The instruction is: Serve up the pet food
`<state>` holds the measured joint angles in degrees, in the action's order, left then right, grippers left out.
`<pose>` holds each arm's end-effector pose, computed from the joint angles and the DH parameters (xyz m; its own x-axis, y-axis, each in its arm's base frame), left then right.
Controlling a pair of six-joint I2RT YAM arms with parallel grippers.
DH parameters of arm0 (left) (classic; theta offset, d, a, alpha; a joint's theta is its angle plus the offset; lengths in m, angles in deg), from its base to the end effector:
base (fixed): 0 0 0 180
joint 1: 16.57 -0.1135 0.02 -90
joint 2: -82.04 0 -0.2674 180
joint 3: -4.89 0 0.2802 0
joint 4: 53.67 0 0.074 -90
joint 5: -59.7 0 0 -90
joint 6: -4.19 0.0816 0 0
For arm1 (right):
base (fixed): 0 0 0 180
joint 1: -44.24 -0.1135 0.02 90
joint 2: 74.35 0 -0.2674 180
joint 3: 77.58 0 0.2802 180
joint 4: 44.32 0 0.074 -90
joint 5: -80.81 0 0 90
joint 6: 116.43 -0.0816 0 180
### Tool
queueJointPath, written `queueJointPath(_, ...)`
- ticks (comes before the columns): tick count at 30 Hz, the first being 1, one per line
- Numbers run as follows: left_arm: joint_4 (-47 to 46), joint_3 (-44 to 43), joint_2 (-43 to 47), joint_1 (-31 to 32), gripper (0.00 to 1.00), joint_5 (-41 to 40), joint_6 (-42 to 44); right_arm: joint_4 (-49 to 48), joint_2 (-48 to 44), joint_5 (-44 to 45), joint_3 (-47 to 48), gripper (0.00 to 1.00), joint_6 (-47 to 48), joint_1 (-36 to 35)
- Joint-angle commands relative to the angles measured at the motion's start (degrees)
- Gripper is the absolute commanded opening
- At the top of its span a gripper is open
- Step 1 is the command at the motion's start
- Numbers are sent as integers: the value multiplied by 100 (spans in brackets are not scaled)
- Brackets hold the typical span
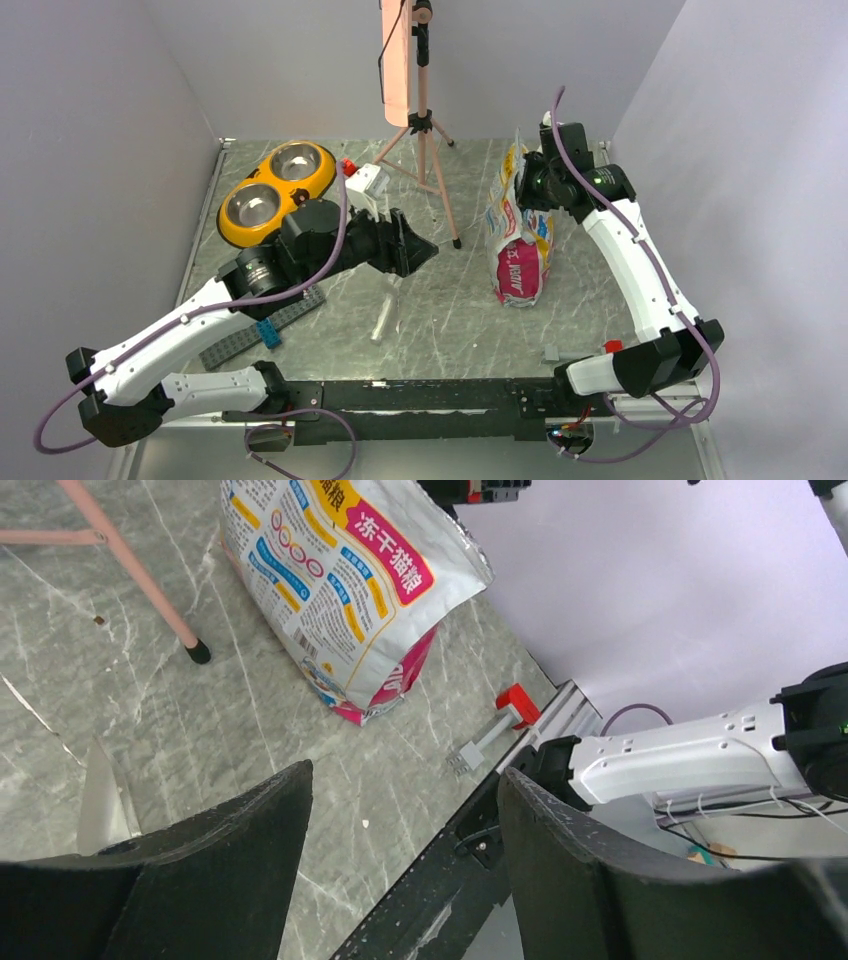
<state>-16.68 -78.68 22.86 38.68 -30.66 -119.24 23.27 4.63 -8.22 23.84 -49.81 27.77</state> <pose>0.1657 -0.2380 0.4249 -0.5545 -0.1672 -0.8152 0.6143 0.5786 -0.5365 0.3241 0.0944 0.3726 -0.7320 0.1973 -0.6521 0.0201 0.9630 0.2688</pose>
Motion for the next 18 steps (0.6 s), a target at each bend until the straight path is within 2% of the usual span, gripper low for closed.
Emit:
queueJointPath(1,-11,-453,-118,270,72,-718,146,-73,-94,763,-22,0,-73,-86)
queueJointPath(6,394,-597,-113,406,70,-1358,-163,-438,-524,557,-273,0,338,-587)
queueJointPath(9,665,-684,-116,424,70,-1464,-416,-633,-886,-40,-680,0,265,-663)
queueJointPath(13,767,-836,-325,442,70,-1407,-664,-805,-1447,-482,-1194,0,-216,-1044)
queueJointPath(18,1441,-1395,-963,443,65,-960,-1543,-1863,-2493,-1346,-2378,0,-1170,-1250)
